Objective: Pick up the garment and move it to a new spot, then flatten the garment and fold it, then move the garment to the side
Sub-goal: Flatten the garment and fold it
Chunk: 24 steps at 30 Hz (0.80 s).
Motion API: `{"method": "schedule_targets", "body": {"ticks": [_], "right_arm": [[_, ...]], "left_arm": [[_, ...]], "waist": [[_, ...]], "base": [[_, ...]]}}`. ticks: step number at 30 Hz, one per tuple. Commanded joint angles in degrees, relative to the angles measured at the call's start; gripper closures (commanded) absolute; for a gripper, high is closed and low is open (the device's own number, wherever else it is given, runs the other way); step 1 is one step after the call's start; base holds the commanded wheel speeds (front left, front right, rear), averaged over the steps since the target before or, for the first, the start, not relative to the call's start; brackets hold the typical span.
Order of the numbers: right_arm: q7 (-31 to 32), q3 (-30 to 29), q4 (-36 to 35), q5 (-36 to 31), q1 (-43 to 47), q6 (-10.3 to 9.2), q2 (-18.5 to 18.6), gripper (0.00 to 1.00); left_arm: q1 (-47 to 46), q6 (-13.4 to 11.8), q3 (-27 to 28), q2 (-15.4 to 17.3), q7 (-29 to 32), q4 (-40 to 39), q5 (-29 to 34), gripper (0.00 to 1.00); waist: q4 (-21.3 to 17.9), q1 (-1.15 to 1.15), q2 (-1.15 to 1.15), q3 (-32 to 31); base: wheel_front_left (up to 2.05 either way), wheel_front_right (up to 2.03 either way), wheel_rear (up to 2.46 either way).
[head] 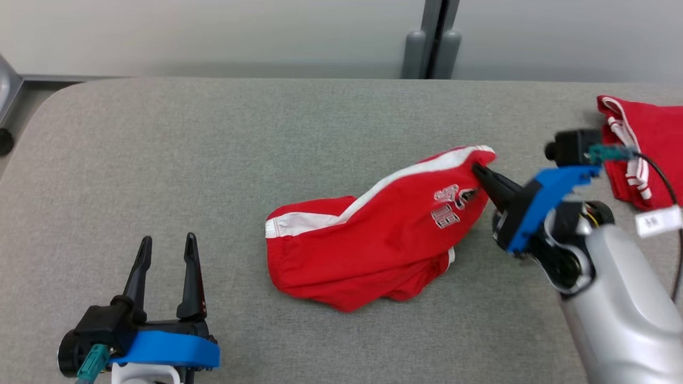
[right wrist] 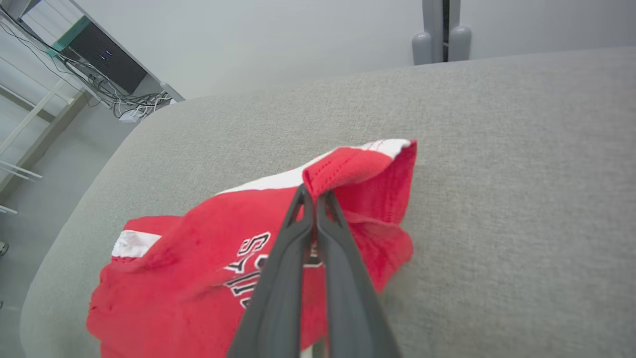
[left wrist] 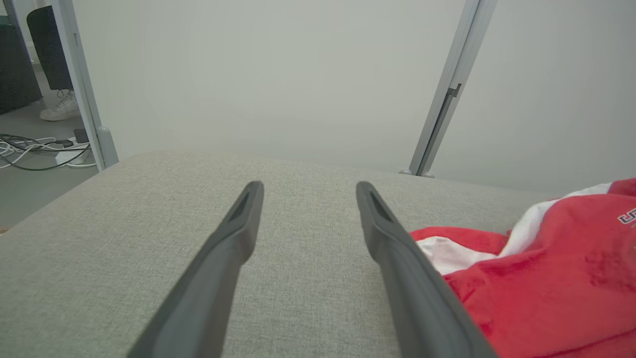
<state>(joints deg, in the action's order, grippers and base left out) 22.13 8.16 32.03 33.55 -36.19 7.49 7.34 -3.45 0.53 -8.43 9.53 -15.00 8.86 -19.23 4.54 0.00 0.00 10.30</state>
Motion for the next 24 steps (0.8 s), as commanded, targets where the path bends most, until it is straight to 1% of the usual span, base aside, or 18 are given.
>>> {"method": "schedule_targets", "body": {"ticks": [1, 3, 5, 8, 11, 14, 15, 16, 19, 24], "right_arm": [[0.0, 0.0, -3.9, 0.3, 3.9, 0.01, 1.9, 1.00], [0.3, -1.1, -10.1, 0.9, 9.3, 0.01, 2.9, 1.00], [1.1, -2.9, -16.5, 0.6, 15.0, 0.01, 3.1, 1.00], [3.9, -5.9, -24.7, -1.4, 23.9, 0.01, 2.1, 1.00], [7.1, -8.2, -31.0, -4.6, 31.2, 0.01, 0.5, 1.00], [9.3, -9.6, -34.6, -8.0, 36.7, 0.01, -1.0, 1.00], [9.5, -10.1, -35.4, -9.6, 38.0, 0.01, -1.2, 0.45], [9.0, -10.3, -36.3, -11.3, 38.7, 0.01, -1.3, 0.00], [5.6, -11.5, -37.4, -16.1, 40.1, 0.01, -2.1, 0.00], [-4.6, -13.5, -37.9, -20.4, 40.0, 0.01, -3.2, 0.00]], "left_arm": [[0.7, -0.2, 0.3, 0.3, -0.2, -0.4, -0.1, 0.00], [1.5, -0.4, 0.7, 0.4, -0.2, -0.8, -0.1, 0.00], [2.2, -0.6, 1.1, 0.6, -0.2, -1.1, -0.2, 0.00], [3.1, -1.1, 1.6, 0.7, -0.2, -1.8, -0.3, 0.00], [3.8, -1.4, 1.8, 0.8, -0.2, -2.2, -0.6, 0.00], [4.4, -1.5, 2.0, 1.0, -0.2, -2.3, -0.8, 0.00], [4.6, -1.6, 2.0, 1.0, -0.2, -2.4, -0.8, 0.00], [4.7, -1.7, 2.0, 1.1, -0.1, -2.4, -0.8, 0.00], [5.0, -1.9, 1.6, 1.0, 0.0, -2.5, -0.7, 0.00], [5.7, -2.1, 1.0, 0.8, 0.0, -2.3, -0.6, 0.00]], "waist": [[-1.1, 0.00, 0.00, -1.1], [-1.7, 0.00, 0.00, -1.7], [-2.4, 0.00, 0.00, -2.1], [-3.4, 0.00, 0.00, -2.5], [-4.2, 0.00, 0.00, -2.7], [-5.0, 0.00, 0.00, -3.0], [-5.1, 0.00, 0.00, -3.2], [-5.3, 0.00, 0.00, -3.3], [-5.4, 0.00, 0.00, -3.6], [-5.3, 0.00, 0.00, -4.4]], "base": [[0.00, 0.00, 0.00], [0.00, 0.00, 0.00], [0.00, 0.00, 0.00], [0.00, 0.00, 0.00], [0.00, 0.00, 0.00], [0.00, 0.00, 0.00], [0.00, 0.00, 0.00], [0.00, 0.00, 0.00], [0.00, 0.00, 0.00], [0.00, 0.00, 0.00]]}}
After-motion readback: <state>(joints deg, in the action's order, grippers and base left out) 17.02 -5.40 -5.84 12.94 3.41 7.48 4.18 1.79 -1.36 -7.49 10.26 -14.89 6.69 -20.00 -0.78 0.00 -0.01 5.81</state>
